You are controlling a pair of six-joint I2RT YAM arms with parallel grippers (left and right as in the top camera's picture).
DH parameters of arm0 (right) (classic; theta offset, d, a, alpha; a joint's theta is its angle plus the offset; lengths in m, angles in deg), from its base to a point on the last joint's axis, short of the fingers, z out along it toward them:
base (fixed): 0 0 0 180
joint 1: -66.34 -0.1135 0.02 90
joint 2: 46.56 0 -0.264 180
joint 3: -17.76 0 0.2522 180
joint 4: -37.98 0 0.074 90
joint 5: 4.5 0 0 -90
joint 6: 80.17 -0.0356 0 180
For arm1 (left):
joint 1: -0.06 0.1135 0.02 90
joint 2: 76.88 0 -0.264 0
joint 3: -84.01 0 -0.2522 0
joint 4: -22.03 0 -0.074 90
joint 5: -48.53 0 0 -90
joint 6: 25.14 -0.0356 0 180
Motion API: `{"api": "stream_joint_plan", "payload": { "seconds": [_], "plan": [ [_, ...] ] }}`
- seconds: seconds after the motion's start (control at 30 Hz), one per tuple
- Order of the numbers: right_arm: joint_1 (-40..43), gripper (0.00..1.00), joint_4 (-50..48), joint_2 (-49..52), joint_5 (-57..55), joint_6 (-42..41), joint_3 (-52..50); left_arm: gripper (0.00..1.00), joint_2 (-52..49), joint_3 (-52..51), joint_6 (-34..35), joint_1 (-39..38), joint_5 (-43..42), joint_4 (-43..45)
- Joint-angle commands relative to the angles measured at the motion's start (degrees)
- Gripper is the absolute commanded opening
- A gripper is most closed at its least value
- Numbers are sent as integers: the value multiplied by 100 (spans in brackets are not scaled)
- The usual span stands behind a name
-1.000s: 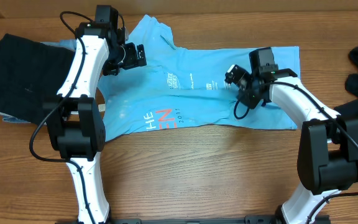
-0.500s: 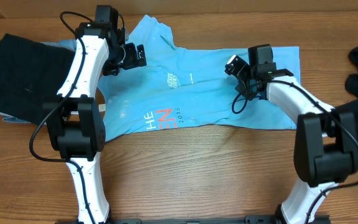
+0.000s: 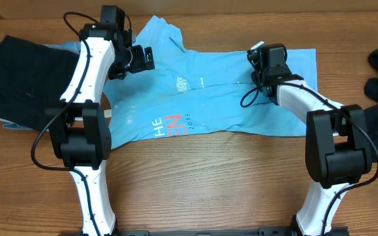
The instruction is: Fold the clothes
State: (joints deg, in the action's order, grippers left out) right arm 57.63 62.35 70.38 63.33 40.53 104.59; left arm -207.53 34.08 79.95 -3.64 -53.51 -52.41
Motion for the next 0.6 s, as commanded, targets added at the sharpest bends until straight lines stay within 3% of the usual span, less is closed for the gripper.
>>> {"api": "stream_joint_plan", "payload": {
  "seconds": [0.0, 0.2, 0.33, 0.37, 0.4, 0.43, 0.47, 0.53, 0.57],
  "plan": [
    [179, 51, 417, -605, -581, -264, 94, 100, 90, 70, 57, -7, -90, -13],
    [1097, 59, 1687, -1606, 1705, -168, 118, 100, 90, 70, 57, -7, -90, -15],
    [1740, 63, 2822, -1757, 2444, 782, 114, 100, 90, 70, 57, -7, -90, -15],
    [1875, 61, 3080, -1703, 2490, 1038, 114, 100, 90, 70, 57, -7, -90, -15],
    [2013, 53, 3241, -1615, 2494, 1156, 114, 100, 90, 70, 55, -7, -90, -15],
    [2092, 36, 3254, -1576, 2557, 1154, 114, 100, 90, 70, 55, -7, -90, -15],
    [2159, 31, 3270, -1530, 2688, 1156, 114, 100, 90, 70, 57, -7, -90, -15],
    [2243, 32, 3324, -1502, 2763, 1163, 114, 100, 90, 70, 57, -7, -90, -15],
    [2269, 37, 3324, -1502, 2763, 1185, 114, 100, 90, 70, 57, -7, -87, -15]
  ]
}}
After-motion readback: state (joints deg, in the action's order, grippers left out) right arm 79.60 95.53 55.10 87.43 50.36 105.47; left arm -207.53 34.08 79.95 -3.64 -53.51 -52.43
